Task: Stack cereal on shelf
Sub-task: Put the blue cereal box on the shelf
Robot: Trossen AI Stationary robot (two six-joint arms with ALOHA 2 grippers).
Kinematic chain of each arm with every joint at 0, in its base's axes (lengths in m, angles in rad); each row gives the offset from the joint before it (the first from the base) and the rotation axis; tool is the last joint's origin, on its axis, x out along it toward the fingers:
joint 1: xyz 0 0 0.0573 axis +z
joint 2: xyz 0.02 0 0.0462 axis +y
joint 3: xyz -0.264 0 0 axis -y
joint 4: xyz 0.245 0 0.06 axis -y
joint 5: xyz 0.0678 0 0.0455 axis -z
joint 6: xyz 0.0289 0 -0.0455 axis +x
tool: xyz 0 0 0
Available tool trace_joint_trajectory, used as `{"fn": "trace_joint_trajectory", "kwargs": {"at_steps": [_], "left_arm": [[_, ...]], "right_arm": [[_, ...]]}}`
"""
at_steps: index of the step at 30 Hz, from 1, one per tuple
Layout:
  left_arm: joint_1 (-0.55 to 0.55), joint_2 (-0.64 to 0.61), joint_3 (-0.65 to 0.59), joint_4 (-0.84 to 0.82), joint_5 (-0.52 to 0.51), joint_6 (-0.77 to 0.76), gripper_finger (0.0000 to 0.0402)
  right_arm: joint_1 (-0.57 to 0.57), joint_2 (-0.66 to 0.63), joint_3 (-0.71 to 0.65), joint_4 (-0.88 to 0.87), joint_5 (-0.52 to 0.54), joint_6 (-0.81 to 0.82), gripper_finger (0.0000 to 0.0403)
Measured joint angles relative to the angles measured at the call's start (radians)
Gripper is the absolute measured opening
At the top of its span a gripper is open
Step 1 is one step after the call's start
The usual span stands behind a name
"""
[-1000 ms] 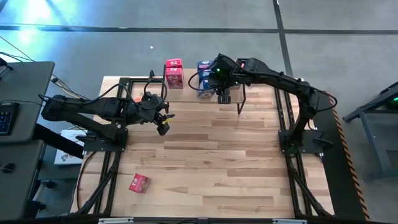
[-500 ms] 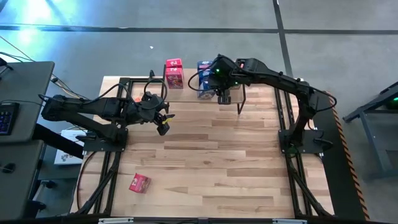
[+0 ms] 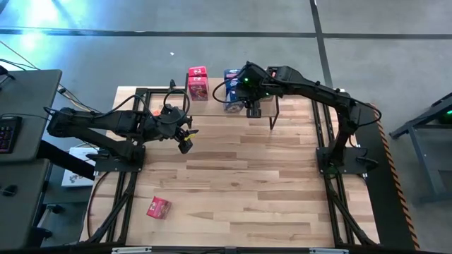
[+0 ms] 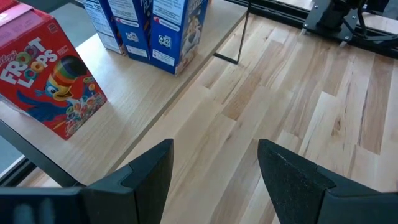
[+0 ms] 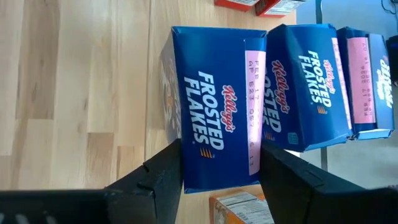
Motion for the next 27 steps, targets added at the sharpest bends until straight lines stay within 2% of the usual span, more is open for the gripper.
{"fn": "trace_joint_trajectory", "kwargs": {"at_steps": [19,27], "left_arm": [[0.000,0.000,0.000,0.000,0.000,0.000,0.0223],[0.000,0.000,0.000,0.000,0.000,0.000,0.0223]], "right_arm": [[0.000,0.005,-0.003,0.028,0.015,0.000,0.0241],[0.000,0.005,-0.003,0.033,0.036,-0.001,0.0248]]}}
